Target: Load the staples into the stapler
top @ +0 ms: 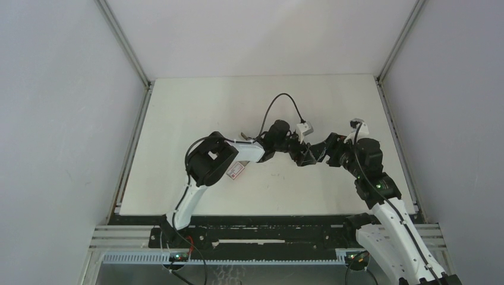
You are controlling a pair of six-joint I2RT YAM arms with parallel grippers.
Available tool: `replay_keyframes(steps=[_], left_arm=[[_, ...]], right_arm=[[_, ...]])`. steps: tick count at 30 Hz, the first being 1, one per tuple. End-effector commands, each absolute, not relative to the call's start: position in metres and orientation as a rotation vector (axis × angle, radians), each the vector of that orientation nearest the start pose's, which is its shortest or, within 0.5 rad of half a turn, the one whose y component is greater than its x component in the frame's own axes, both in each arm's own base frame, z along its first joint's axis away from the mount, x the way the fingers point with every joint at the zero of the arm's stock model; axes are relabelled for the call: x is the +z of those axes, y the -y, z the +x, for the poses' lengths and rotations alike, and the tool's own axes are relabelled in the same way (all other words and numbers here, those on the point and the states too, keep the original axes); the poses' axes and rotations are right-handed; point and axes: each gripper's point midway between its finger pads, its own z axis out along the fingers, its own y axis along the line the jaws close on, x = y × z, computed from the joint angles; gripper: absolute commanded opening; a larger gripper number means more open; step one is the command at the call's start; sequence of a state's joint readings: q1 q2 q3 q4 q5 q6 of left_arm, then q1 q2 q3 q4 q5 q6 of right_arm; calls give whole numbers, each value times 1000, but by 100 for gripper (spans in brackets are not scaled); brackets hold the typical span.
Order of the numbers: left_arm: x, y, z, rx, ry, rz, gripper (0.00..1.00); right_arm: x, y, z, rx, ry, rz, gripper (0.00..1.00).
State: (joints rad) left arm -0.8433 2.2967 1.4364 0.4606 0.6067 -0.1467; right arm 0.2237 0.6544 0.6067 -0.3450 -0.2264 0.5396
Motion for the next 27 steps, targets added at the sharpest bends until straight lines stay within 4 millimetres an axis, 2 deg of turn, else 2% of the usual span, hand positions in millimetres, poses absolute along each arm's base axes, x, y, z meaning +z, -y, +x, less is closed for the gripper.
replay_keyframes(steps=[1, 6, 12, 17, 22, 27], left_arm=[[56, 509, 295, -1257, -1728, 1164, 80], [55, 509, 285, -1250, -1725, 1183, 77], [48, 507, 292, -1075, -1727, 1157, 73], [45, 510, 290, -1013, -1701, 1169, 71], [35, 509, 290, -950, -1700, 1201, 59], [26, 499, 291, -885, -1715, 1209, 39]], right_arm=[[207, -119, 248, 737, -1975, 170, 70], [205, -118, 247, 734, -1981, 174, 69], [202, -117, 248, 726, -1982, 185, 69], [202, -116, 249, 724, -1979, 190, 69], [202, -114, 248, 718, -1977, 195, 69], [201, -113, 249, 712, -1978, 199, 69]])
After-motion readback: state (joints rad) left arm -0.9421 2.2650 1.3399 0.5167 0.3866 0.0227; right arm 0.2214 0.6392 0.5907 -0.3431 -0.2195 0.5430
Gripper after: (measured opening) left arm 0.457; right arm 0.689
